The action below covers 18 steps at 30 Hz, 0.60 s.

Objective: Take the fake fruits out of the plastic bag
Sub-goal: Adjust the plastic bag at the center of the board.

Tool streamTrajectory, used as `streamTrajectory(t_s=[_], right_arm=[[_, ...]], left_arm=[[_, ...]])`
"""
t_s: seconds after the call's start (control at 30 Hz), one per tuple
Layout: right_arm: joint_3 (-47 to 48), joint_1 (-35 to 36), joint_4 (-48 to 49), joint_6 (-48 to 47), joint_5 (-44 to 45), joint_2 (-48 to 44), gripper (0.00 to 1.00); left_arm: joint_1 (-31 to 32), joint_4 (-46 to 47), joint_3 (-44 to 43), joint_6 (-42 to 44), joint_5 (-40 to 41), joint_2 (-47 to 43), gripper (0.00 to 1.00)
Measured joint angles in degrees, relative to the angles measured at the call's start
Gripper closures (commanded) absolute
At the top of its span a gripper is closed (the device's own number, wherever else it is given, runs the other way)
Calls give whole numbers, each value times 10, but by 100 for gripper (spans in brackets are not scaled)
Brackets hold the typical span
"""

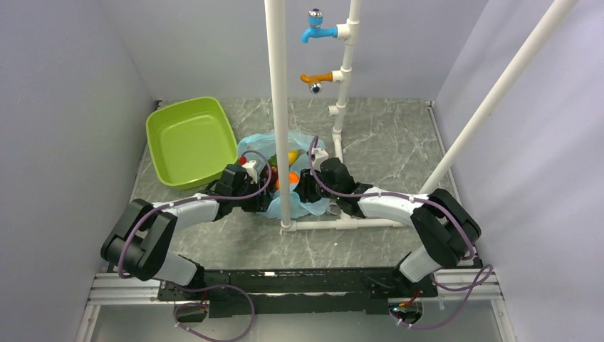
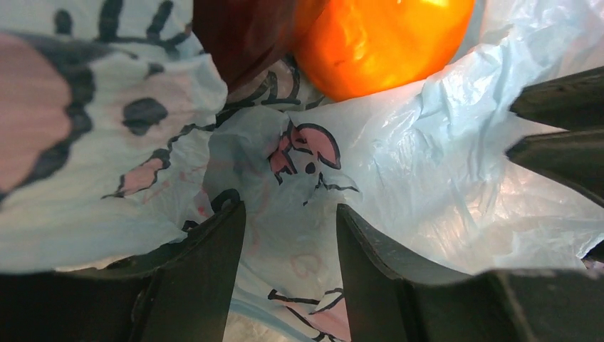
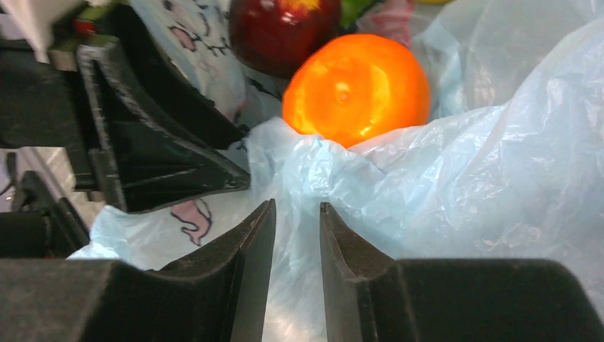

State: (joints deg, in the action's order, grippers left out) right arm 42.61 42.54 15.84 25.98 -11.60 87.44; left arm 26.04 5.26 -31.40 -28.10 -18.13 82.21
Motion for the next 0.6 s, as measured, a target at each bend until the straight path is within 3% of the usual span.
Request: streamTrajectory(t_s=[0.1, 0.33, 0.6], right_arm=[[-7, -1, 4, 0, 19, 16, 75], [-32, -1, 16, 2, 87, 43, 76], [-43, -1, 37, 0, 118, 80, 77]], left_arm=[[2, 5, -6, 4, 7, 6, 39], [3, -3, -24, 15, 33, 11, 21], [2, -111, -26, 33, 16, -87, 9]])
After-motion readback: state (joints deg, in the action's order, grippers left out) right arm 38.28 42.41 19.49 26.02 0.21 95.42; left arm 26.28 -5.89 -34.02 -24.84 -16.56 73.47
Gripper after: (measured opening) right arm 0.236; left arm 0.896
